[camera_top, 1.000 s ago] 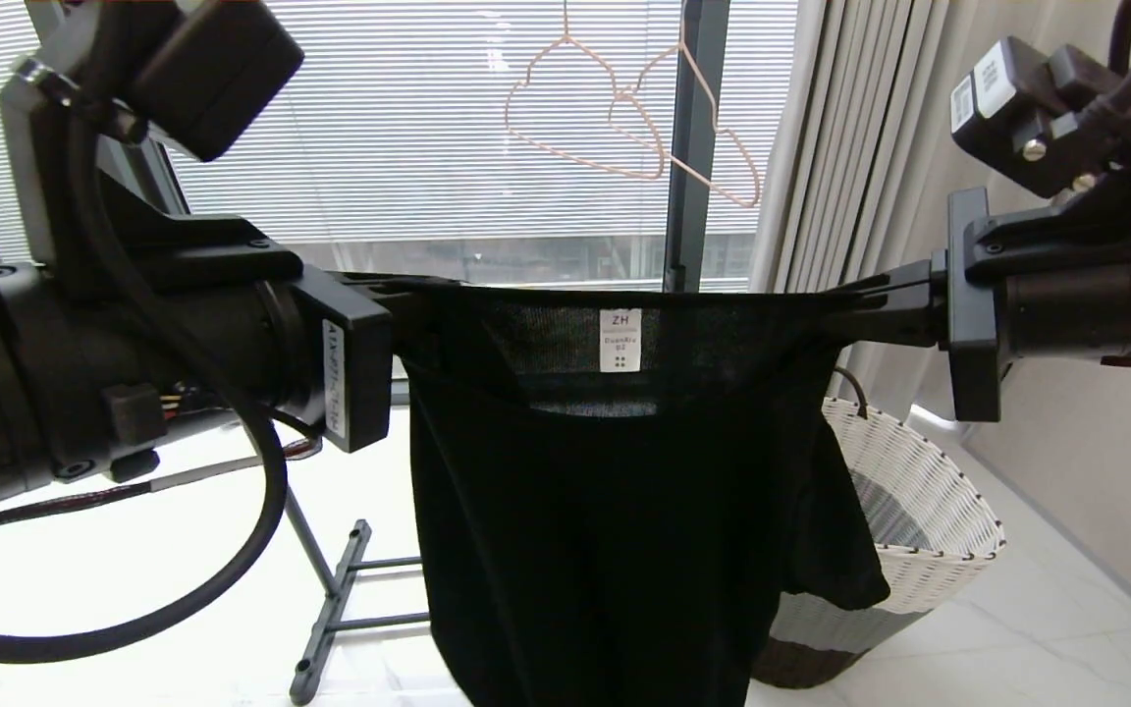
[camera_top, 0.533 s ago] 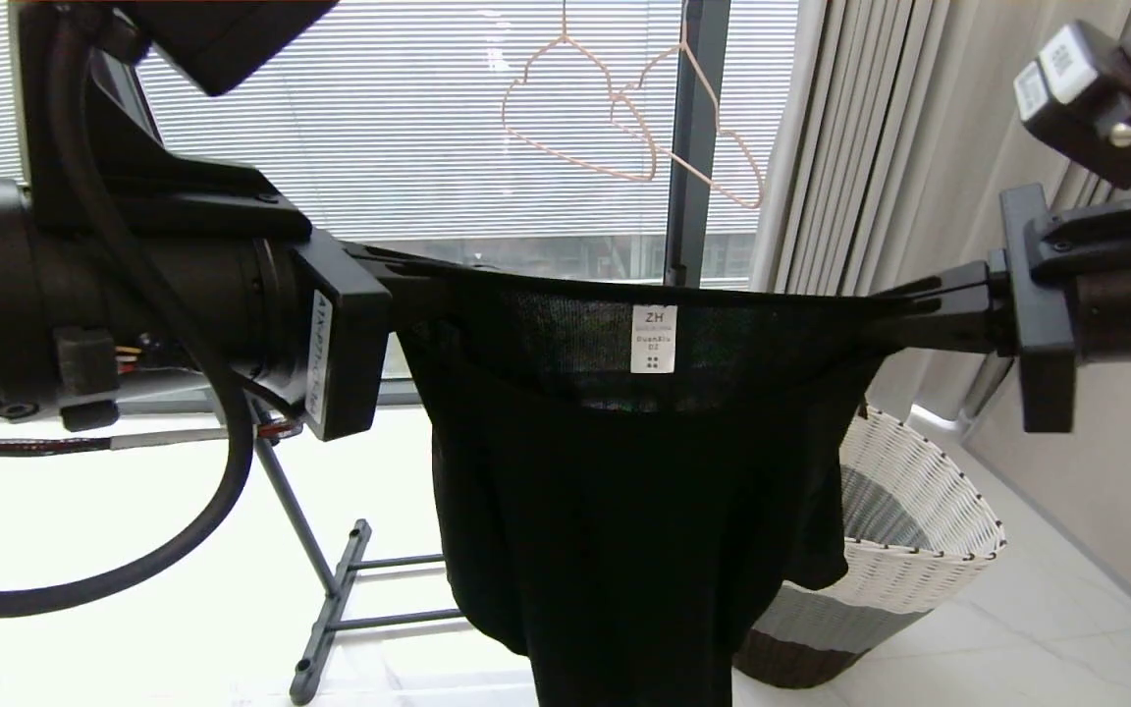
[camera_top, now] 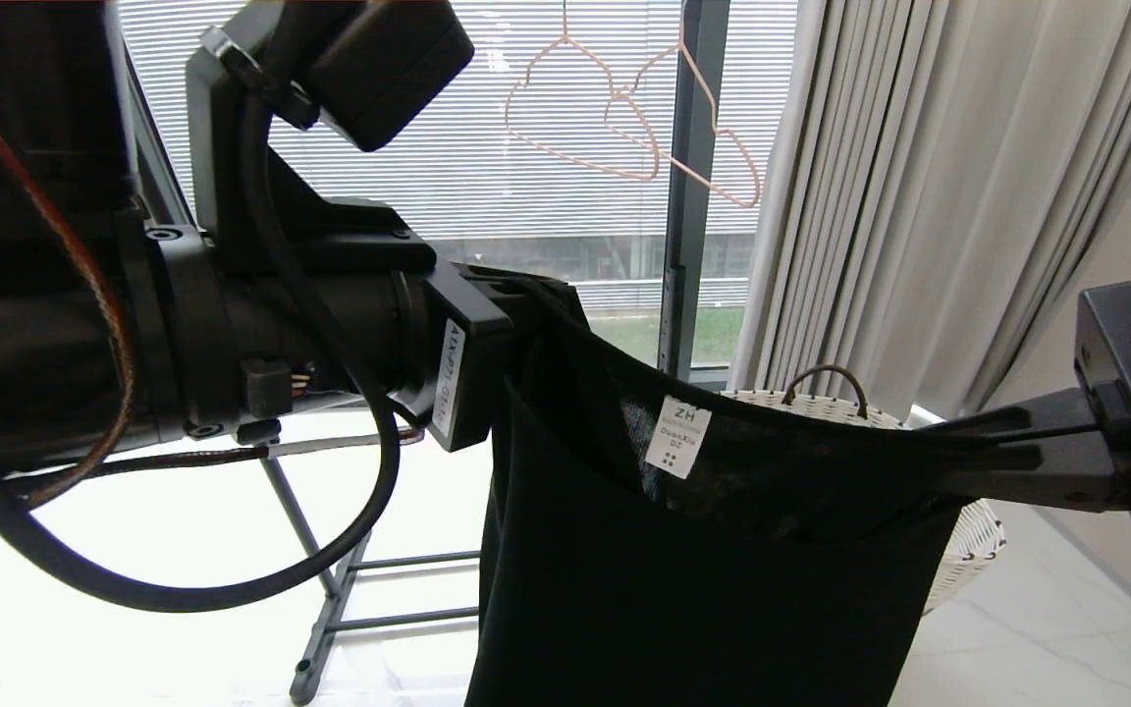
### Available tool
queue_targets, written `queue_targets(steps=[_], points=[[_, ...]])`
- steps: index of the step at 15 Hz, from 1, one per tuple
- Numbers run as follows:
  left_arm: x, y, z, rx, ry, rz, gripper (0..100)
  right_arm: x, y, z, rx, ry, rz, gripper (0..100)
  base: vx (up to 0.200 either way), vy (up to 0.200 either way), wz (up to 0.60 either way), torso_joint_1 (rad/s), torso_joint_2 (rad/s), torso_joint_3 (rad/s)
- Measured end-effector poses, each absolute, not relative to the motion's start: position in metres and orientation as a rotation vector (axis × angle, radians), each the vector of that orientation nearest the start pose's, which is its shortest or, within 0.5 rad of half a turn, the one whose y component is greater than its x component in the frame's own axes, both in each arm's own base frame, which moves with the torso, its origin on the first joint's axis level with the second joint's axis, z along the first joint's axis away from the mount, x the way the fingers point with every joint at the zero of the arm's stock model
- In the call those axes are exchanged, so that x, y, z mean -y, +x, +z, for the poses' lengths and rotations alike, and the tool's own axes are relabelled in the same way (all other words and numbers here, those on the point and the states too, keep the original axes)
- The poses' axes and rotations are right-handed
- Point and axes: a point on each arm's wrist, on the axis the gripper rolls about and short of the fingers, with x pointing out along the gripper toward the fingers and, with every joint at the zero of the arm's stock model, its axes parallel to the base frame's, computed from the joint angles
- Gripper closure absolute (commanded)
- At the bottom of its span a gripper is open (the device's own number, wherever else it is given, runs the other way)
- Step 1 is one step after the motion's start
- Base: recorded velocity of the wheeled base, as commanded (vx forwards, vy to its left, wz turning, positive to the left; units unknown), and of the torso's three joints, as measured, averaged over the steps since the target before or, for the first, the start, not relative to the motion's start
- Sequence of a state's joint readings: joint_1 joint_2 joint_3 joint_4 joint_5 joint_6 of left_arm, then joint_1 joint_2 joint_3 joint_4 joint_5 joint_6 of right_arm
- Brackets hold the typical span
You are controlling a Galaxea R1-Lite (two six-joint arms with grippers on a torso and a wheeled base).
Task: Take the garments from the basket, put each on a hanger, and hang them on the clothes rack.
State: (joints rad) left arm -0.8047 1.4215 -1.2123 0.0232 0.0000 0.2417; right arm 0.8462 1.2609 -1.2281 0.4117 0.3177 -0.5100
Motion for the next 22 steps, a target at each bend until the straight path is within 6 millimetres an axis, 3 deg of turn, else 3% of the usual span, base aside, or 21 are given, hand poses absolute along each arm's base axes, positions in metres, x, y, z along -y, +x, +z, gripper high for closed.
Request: queue_targets(steps=[5, 9, 11, 17, 20, 22], points=[[0.168, 0.152, 0.295, -0.255, 0.128, -0.74, 100, -0.127, 0.132, 0.325, -0.139, -0.48, 1.11, 100, 0.0, 0.0, 0.0, 0.0, 0.0, 0.0], [0.17, 0.116, 0.265, -0.324, 0.185, -0.779, 100, -0.134, 0.15, 0.343, -0.097, -0.452, 1.09, 100, 0.0, 0.0, 0.0, 0.0, 0.0, 0.0], [0.17, 0.109, 0.259, -0.331, 0.206, -0.786, 100, -0.138, 0.156, 0.345, -0.098, -0.45, 1.096, 100, 0.0, 0.0, 0.0, 0.0, 0.0, 0.0], [0.168, 0.108, 0.259, -0.317, 0.216, -0.737, 100, -0.136, 0.152, 0.338, -0.157, -0.461, 1.11, 100, 0.0, 0.0, 0.0, 0.0, 0.0, 0.0], [0.169, 0.123, 0.273, -0.225, 0.155, -0.597, 100, -0.132, 0.14, 0.327, -0.186, -0.47, 1.144, 100, 0.0, 0.0, 0.0, 0.0, 0.0, 0.0], [0.17, 0.127, 0.272, -0.223, 0.166, -0.579, 100, -0.132, 0.131, 0.321, -0.196, -0.481, 1.17, 100, 0.0, 0.0, 0.0, 0.0, 0.0, 0.0]])
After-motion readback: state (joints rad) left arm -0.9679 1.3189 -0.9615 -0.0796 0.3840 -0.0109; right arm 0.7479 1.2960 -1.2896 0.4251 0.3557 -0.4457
